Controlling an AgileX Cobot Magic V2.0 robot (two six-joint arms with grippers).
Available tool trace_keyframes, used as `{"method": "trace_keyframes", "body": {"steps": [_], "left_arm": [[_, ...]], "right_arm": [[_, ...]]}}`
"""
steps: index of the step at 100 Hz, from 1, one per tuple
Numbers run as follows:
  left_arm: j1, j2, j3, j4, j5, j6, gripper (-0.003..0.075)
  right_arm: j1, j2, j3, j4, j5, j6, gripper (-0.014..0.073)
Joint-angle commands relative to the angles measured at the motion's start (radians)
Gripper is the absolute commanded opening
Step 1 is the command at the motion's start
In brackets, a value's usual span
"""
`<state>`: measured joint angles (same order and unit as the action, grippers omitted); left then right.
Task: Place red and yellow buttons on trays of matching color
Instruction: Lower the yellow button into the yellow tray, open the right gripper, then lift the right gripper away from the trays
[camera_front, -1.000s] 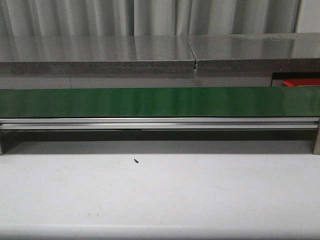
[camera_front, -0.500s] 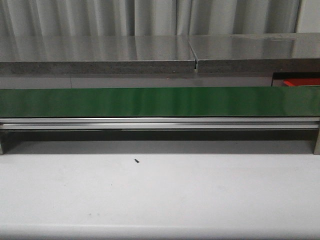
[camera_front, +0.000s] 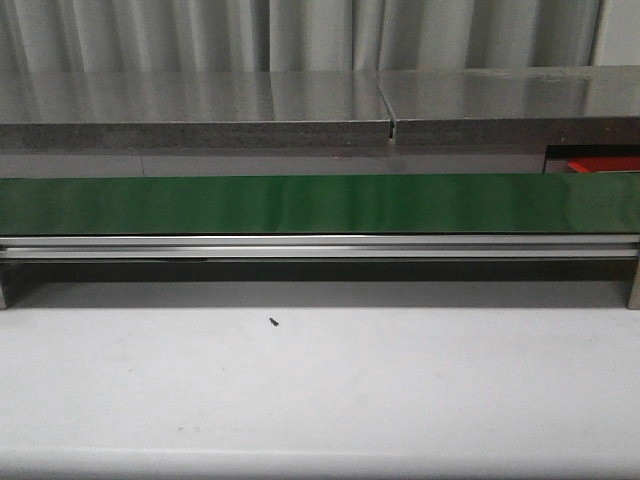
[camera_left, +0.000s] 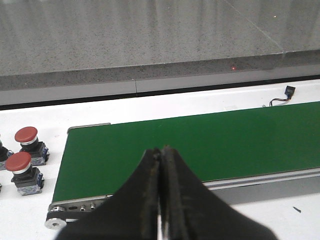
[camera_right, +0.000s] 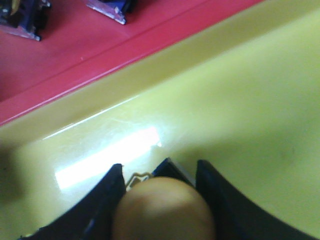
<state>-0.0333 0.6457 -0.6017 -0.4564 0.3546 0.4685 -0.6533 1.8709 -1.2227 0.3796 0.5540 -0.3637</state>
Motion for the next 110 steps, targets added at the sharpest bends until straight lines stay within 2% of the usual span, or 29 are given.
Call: {"method": "trace_keyframes", "body": {"steps": [1,9,26,33,73,110], "left_arm": [[-0.008,0.001,-0.026,-0.021,-0.067,0.002,-0.0019],[-0.008,0.001,-0.026,-0.021,-0.067,0.002,-0.0019],[-0.008,0.001,-0.026,-0.021,-0.067,0.002,-0.0019],[-0.008,0.001,-0.026,-0.021,-0.067,0.002,-0.0019],[-0.008,0.001,-0.026,-0.021,-0.067,0.002,-0.0019],[-0.008,0.001,-0.026,-0.021,-0.067,0.002,-0.0019]], "right_arm": [[0.001,-0.044,-0.027,0.024,-0.039,-0.004,0.0197],[0.001,-0.044,-0.027,0.024,-0.038,-0.004,0.0244],[0.001,-0.044,-0.027,0.024,-0.04,-0.004,0.0451],[0.001,-0.044,-0.027,0.024,-0.045,-0.004,0.05],[0.022,-0.179,-0.027,0.052,-0.069,-0.013,0.051],[0.232,-0.41,-0.023,0.052,-0.023,-0.095,0.051]]}}
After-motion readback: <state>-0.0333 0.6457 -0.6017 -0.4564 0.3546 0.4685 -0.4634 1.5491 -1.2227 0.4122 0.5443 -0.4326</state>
